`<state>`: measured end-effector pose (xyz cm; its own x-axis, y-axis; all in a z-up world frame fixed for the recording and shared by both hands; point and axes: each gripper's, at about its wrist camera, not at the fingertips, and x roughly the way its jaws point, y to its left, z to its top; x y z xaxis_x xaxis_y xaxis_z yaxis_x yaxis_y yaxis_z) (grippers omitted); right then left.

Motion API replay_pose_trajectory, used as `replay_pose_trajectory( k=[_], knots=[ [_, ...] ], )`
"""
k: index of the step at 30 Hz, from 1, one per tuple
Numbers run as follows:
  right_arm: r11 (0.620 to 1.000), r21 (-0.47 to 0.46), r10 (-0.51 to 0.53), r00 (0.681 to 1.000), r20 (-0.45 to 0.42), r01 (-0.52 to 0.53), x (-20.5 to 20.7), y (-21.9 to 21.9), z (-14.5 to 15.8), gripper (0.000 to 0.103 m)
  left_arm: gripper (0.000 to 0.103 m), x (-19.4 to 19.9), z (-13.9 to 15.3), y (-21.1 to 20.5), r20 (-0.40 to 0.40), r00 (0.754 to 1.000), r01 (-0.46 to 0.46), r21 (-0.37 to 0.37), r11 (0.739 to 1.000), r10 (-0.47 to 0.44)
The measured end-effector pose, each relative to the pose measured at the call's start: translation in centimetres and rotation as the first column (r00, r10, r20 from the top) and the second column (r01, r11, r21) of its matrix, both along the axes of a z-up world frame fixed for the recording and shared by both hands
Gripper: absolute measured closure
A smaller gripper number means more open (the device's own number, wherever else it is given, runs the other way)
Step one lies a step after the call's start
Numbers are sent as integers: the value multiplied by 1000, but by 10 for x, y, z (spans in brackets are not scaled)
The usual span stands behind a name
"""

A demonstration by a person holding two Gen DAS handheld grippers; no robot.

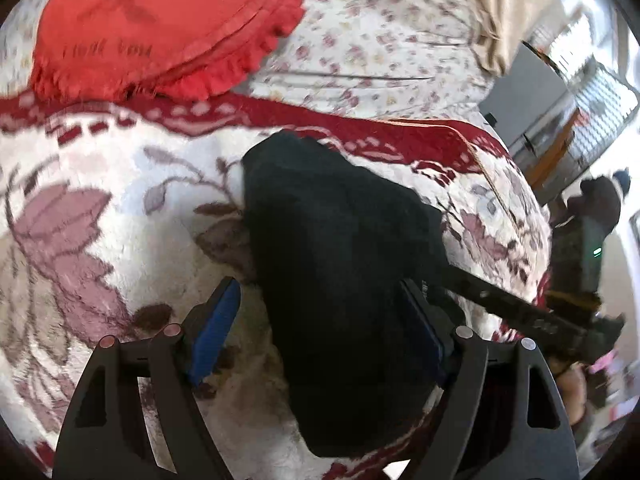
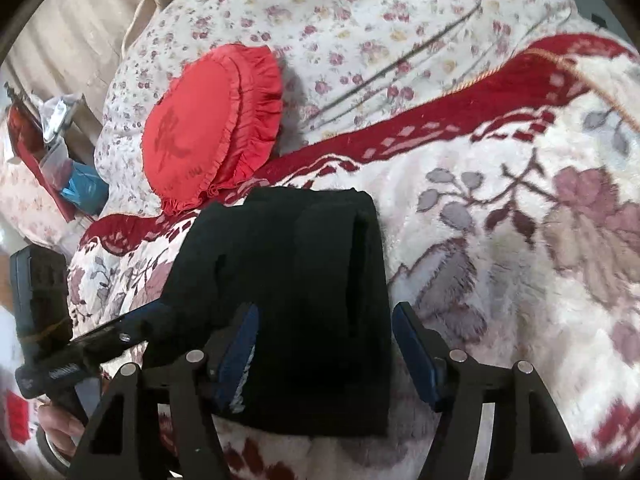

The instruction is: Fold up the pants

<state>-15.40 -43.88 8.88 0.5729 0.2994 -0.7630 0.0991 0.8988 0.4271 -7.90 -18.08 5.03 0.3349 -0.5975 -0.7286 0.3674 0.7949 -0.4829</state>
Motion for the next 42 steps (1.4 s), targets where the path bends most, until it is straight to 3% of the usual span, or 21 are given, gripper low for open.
replay_pose_trajectory(
  k=[3, 7, 8, 9, 10, 11, 16, 21, 25, 28, 30, 35, 42],
  knots=[
    [998, 65, 17, 999, -44, -14, 18, -8, -22, 36, 23, 13, -12, 0, -78, 997, -11, -37, 999, 8],
    [991, 126, 39, 999, -25, -35, 28, -6, -34, 38, 23, 21, -26, -12, -125, 992, 1, -64, 998, -8],
    [990, 131, 50, 999, -21, -47, 29, -4, -33, 53, 23, 21, -25, -15, -106, 994, 1, -60, 998, -8],
    [988, 145, 60, 998, -17, -56, 29, -3, -33, 59, 23, 20, -24, -17, -91, 996, 10, -59, 998, -15],
    [988, 145, 58, 998, -14, -55, 28, -1, -31, 60, 25, 18, -22, -21, -82, 996, 22, -52, 998, -27],
    [990, 132, 57, 998, -7, -55, 26, 0, -29, 65, 37, 19, -23, -21, -82, 996, 25, -48, 999, -29],
    [992, 104, 70, 996, 63, -76, 20, 13, 1, 75, 58, 16, -6, -12, -61, 997, 38, -56, 998, -42],
    [985, 103, 125, 984, 130, -139, 26, 40, 34, 76, 58, 16, 27, 20, 9, 1000, -6, -26, 1000, 6],
    [974, 128, 170, 974, 153, -190, 40, 67, 40, 76, 58, 24, 38, 51, 14, 998, -53, 27, 998, 53],
    [966, 132, 203, 970, 136, -221, 56, 91, 31, 76, 58, 31, 33, 71, 21, 995, -102, 96, 990, 100],
    [964, 140, 213, 971, 110, -228, 66, 104, 18, 76, 58, 39, 15, 82, -25, 991, -125, 144, 982, 130],
    [974, 83, 213, 977, -6, -212, 88, 117, -14, 76, 53, 44, -10, 102, -76, 981, -168, 100, 981, 176],
    [975, -39, 220, 974, 56, -218, 81, 118, 19, 76, 50, 35, 1, 106, -21, 982, -182, 145, 972, 187]
  ],
)
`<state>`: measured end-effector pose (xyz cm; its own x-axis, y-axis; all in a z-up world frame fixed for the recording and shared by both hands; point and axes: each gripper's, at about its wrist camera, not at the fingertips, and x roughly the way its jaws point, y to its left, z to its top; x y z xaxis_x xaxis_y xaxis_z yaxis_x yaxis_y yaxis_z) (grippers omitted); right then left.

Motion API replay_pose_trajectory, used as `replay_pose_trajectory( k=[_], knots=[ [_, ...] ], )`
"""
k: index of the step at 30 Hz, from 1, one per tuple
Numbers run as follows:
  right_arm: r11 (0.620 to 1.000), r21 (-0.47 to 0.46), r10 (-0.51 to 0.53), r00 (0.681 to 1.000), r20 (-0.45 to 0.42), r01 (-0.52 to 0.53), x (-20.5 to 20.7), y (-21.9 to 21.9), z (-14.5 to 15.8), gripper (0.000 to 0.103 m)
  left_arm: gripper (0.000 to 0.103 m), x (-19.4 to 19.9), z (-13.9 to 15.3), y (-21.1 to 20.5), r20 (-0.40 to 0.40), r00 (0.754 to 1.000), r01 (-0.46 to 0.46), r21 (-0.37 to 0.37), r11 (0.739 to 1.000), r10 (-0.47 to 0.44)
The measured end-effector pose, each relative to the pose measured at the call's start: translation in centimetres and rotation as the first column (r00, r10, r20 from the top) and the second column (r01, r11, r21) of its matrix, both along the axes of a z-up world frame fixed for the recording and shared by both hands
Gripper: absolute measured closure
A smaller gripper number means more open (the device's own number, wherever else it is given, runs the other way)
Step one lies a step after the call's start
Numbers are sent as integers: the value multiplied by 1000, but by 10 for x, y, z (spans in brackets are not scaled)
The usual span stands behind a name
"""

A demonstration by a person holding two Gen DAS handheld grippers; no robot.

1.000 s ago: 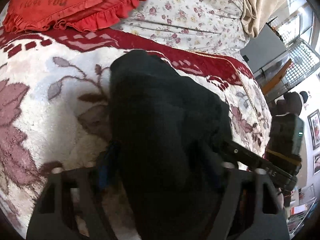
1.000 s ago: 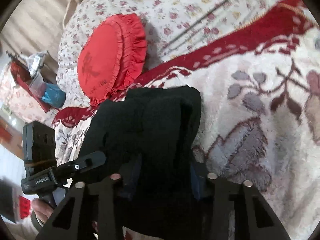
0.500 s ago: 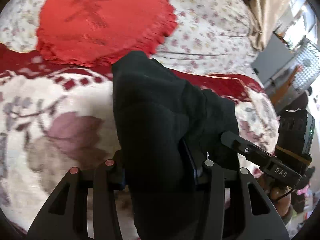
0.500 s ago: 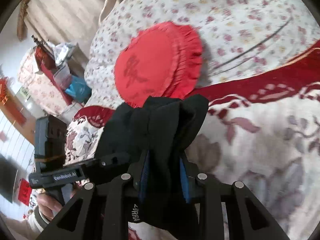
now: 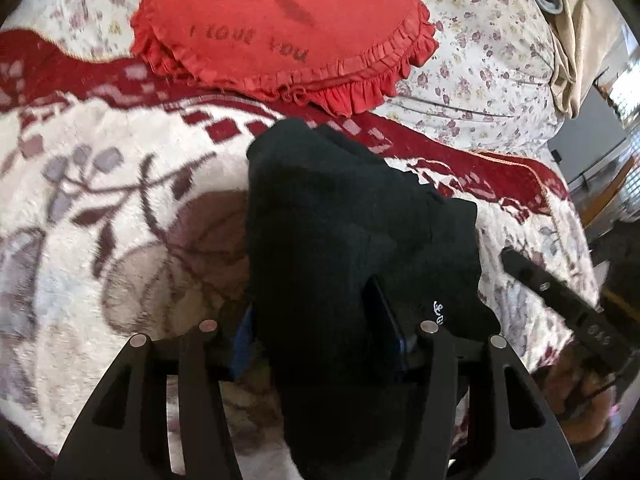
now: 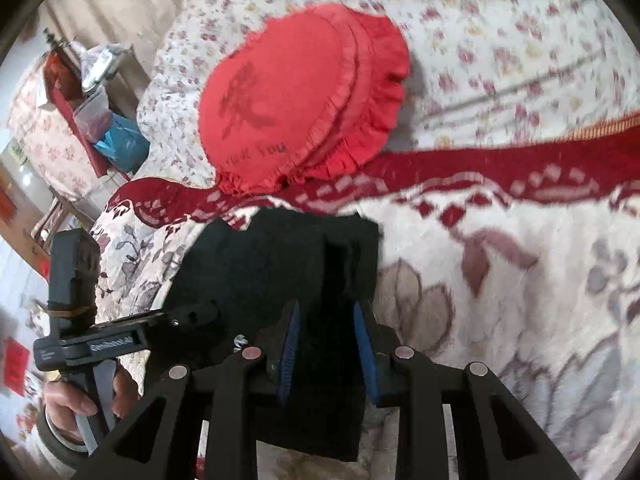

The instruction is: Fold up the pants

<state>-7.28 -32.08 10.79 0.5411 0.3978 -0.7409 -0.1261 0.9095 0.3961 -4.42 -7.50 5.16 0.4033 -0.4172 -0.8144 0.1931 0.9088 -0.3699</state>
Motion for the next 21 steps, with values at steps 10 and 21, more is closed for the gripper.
replay_pose_trajectory(
  k=[10, 21],
  knots=[
    [989, -61, 137, 990, 39, -134, 4, 49, 14, 76, 50, -14, 25, -5, 170, 985, -59, 150, 987, 34],
    [980, -159, 115, 993, -42, -120, 22, 57, -31, 75, 36, -10, 3, -19, 173, 985, -53, 200, 978, 17]
  ],
)
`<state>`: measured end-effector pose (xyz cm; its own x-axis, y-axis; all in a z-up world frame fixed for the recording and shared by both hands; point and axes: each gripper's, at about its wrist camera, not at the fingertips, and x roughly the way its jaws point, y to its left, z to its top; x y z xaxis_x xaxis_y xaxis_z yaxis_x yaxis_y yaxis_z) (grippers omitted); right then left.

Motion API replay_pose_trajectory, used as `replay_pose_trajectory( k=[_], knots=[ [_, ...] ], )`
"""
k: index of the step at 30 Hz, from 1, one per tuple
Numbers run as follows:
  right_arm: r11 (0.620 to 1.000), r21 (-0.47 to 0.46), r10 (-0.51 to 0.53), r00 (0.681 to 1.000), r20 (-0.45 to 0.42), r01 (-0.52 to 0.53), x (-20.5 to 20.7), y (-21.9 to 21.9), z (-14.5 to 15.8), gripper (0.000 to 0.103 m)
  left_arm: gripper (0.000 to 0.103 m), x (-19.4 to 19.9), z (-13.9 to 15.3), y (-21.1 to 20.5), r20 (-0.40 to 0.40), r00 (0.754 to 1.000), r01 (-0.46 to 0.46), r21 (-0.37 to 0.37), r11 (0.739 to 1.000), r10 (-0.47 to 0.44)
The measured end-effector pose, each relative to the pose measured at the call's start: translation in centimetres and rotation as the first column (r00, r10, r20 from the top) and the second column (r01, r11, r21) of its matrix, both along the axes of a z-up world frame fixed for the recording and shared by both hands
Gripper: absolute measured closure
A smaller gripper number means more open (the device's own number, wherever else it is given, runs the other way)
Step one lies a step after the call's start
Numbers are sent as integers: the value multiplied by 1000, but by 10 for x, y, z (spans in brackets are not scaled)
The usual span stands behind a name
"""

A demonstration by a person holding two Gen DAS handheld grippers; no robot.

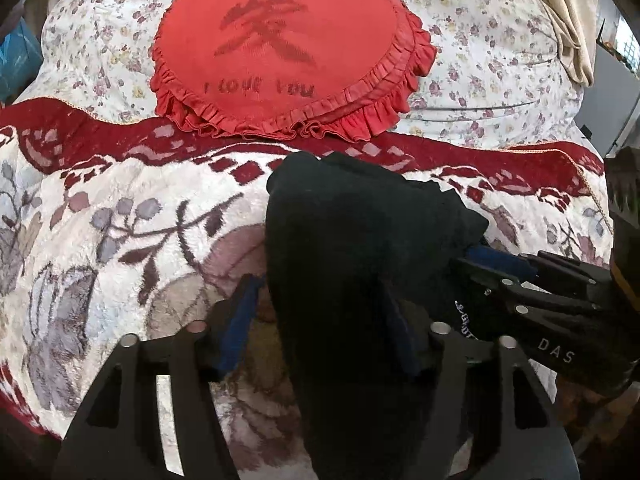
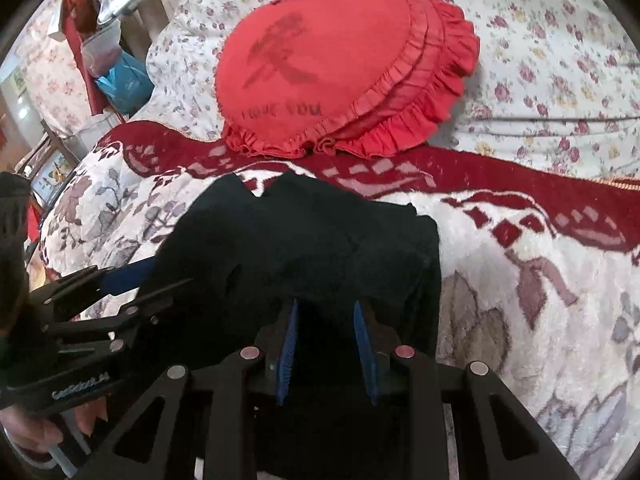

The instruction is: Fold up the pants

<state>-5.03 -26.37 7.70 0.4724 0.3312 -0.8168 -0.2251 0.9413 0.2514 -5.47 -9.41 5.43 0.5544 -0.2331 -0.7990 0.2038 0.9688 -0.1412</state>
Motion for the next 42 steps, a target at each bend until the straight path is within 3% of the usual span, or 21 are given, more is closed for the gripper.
replay_pose_trajectory(
  k=[10, 14, 18, 21, 27, 31, 42],
  knots=[
    [1000, 21, -5, 1000, 3, 5, -15, -6, 14, 73, 35, -4, 3, -6, 9, 1000, 5, 23, 1000, -5],
    [1000, 2, 9, 1000, 5, -9, -33, -4, 15, 59, 35, -8, 5, -6, 21, 1000, -4, 27, 1000, 3],
    [998, -65, 15, 1000, 17, -14, -42, 3, 8, 58, 35, -15, 9, 1, 37, 999, -27, 30, 999, 26],
    [999, -43, -1, 999, 39, 3, -45, 0, 18, 59, 35, -20, 14, 7, 59, 997, -45, 36, 998, 43],
    [994, -96, -37, 992, 116, 49, -52, -4, 41, 53, 35, -29, 27, 12, 126, 990, -67, 72, 995, 58],
    [993, -97, -51, 991, 126, 63, -54, -6, 46, 53, 35, -31, 29, 6, 131, 990, -59, 123, 991, 43],
    [991, -101, -69, 988, 137, 83, -57, -12, 49, 53, 35, -34, 32, 8, 147, 987, -89, 125, 988, 70]
  ],
)
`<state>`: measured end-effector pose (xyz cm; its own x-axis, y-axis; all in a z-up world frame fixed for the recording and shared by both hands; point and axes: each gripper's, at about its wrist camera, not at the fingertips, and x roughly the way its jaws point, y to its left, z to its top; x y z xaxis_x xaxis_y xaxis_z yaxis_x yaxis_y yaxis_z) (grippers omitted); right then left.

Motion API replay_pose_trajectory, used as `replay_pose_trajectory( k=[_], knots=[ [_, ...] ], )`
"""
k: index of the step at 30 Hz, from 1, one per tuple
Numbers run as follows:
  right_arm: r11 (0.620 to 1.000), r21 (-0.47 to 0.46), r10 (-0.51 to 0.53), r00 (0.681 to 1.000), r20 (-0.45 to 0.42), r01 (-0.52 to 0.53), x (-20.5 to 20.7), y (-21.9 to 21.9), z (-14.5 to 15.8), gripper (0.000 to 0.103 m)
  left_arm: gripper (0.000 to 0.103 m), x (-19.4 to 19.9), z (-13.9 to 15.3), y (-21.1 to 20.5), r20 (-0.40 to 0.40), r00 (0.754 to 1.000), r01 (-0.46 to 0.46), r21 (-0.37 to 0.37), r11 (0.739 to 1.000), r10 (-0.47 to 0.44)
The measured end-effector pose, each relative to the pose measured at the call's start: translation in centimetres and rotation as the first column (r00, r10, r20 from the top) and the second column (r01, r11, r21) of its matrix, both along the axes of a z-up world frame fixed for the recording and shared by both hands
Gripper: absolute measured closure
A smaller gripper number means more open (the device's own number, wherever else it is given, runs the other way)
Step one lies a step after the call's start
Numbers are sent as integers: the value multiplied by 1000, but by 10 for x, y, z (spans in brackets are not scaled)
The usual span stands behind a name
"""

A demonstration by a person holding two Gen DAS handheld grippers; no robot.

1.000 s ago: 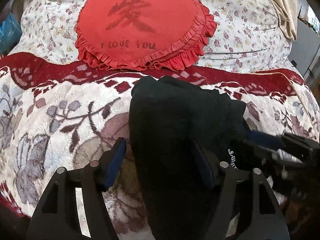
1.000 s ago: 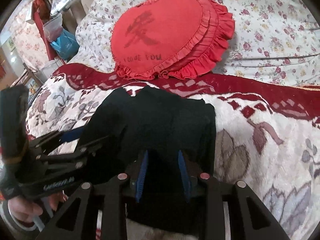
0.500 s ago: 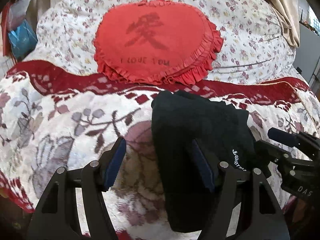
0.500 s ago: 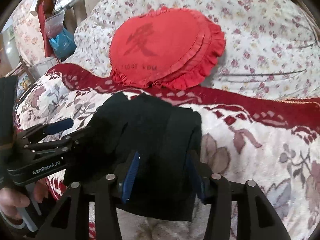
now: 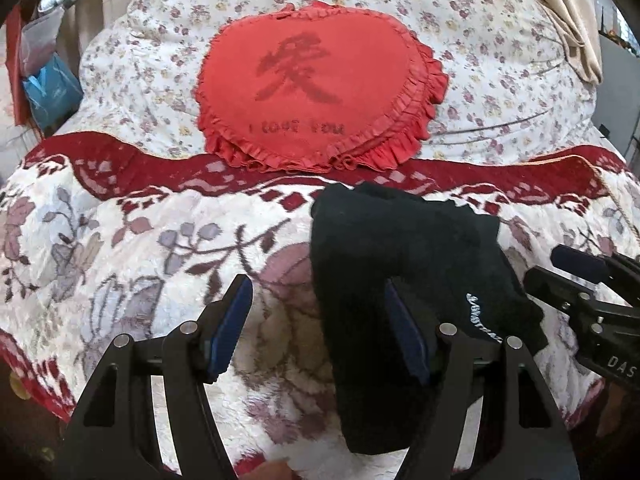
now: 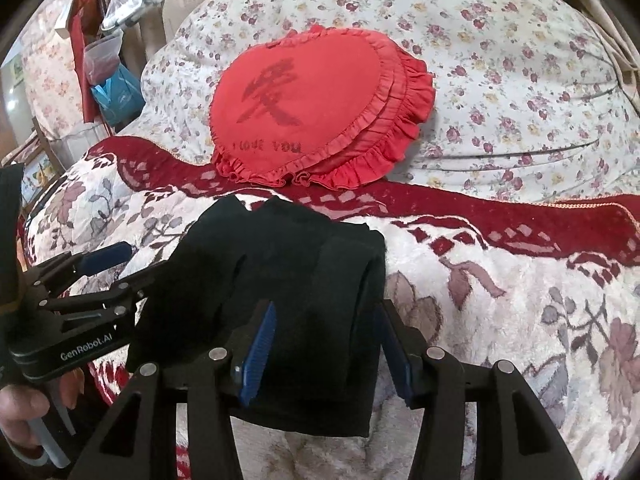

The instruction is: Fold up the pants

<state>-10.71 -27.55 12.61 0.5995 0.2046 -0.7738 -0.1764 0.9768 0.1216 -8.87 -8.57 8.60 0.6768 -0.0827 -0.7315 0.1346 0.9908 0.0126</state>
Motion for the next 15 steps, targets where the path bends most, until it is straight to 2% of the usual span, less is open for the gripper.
replay_pose_trajectory(
  k=[15],
  knots=[
    [1000, 21, 6, 1000, -28, -6, 1, 1, -7, 53, 35, -1, 3, 8, 29, 999, -27, 5, 1000, 27]
  ],
)
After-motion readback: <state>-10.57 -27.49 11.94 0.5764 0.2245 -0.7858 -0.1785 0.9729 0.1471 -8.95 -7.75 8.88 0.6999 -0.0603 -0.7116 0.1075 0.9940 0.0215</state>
